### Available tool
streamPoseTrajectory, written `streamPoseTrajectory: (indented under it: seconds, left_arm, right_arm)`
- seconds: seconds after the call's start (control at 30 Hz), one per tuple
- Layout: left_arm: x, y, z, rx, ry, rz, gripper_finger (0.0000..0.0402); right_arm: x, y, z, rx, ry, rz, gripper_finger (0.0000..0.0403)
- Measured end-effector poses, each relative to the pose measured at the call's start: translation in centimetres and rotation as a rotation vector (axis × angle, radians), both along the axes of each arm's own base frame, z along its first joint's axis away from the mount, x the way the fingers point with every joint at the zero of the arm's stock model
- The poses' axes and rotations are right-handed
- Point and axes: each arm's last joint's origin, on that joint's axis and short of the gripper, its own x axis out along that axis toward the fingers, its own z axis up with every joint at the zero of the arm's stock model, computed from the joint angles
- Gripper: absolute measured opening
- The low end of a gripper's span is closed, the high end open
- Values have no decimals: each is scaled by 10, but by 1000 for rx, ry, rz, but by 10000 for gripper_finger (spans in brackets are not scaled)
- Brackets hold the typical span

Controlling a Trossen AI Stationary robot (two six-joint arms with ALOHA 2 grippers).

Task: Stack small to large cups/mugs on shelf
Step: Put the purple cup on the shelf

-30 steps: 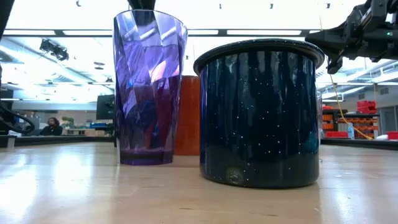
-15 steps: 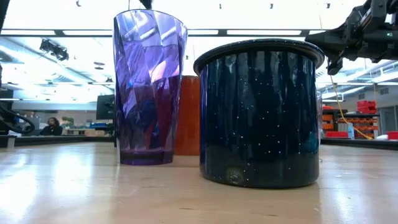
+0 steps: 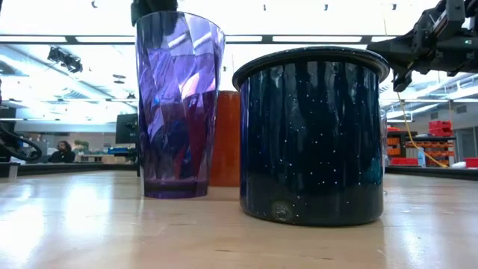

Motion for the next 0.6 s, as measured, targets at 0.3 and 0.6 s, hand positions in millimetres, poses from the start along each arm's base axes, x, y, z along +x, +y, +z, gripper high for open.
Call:
streamPoseTrajectory:
  seconds: [0.3,0.6]
  left_arm:
    - [-4,3,10,-4,-66,116,207]
    - [2,0,0,-47,-22,180,201]
  right_arm:
    - [0,0,0,4,-5,1,29]
    - [0,0,1,2,-7,2,29]
